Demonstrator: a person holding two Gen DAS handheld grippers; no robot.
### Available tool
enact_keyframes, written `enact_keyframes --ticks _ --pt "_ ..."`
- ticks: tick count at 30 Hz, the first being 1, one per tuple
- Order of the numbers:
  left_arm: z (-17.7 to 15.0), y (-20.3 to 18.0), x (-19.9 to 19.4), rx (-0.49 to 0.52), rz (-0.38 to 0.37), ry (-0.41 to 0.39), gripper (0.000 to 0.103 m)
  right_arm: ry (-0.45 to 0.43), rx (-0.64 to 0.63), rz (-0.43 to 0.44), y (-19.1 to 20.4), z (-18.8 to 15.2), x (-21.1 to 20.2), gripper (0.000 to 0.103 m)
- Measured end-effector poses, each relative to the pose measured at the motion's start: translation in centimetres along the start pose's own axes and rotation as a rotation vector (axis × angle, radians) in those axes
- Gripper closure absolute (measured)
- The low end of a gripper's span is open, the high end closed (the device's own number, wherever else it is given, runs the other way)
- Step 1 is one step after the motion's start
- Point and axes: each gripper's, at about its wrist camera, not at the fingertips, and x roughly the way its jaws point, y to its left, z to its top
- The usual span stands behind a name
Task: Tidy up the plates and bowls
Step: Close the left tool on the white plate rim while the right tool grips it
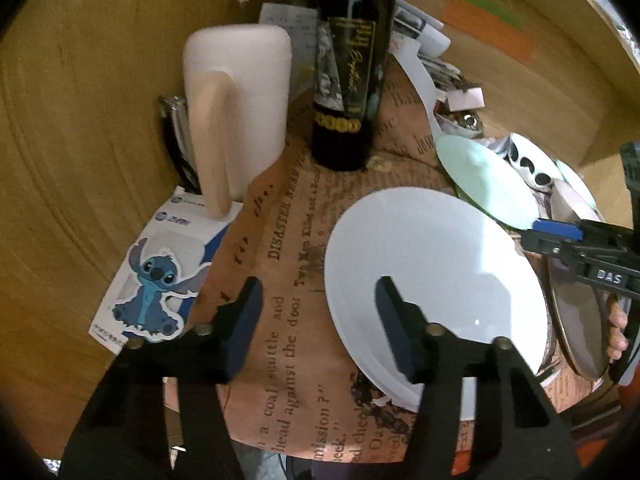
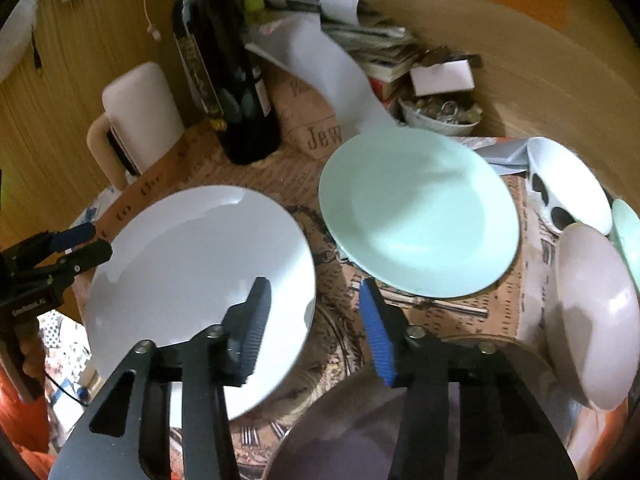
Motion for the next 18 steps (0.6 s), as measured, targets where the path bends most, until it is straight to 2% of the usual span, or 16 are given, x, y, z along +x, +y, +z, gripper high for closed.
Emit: enact_keyframes --ticks 2,9,18 --pt "0.0 0.0 0.3 0.006 -0.013 0.018 0.057 0.023 -0.003 0.000 0.1 0.0 0.6 0.067" --pt "-0.3 0.1 1.2 -0.001 -0.044 0.062 0.063 0.098 0.004 0.018 -0.1 -0.2 2.3 0.078" --pt "-0.4 0.0 1.9 -0.024 -0.115 0.102 0.070 0.130 -0.008 0.063 0.7 -0.1 2.9 0.080"
